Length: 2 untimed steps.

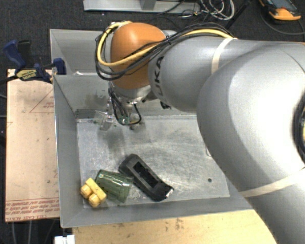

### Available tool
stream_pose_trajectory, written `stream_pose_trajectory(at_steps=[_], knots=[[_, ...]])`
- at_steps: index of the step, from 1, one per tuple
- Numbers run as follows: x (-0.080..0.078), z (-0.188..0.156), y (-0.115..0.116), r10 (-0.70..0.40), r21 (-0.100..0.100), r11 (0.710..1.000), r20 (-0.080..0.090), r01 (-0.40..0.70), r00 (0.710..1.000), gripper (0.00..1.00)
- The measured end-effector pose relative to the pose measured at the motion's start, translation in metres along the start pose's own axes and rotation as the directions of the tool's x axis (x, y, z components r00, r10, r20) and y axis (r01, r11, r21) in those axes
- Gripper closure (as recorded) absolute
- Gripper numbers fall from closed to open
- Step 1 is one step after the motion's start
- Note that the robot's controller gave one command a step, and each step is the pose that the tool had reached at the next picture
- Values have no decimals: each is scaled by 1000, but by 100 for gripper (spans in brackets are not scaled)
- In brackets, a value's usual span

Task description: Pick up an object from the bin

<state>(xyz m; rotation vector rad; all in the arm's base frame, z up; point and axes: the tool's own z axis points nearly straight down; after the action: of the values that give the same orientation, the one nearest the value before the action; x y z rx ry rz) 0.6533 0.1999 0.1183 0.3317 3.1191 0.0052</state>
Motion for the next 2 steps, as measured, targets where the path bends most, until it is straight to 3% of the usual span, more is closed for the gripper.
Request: stream_pose_trajectory(at_steps=[2], knots=[[-1, -23, 0, -1, 0, 1000, 0, 1, 1000, 100]])
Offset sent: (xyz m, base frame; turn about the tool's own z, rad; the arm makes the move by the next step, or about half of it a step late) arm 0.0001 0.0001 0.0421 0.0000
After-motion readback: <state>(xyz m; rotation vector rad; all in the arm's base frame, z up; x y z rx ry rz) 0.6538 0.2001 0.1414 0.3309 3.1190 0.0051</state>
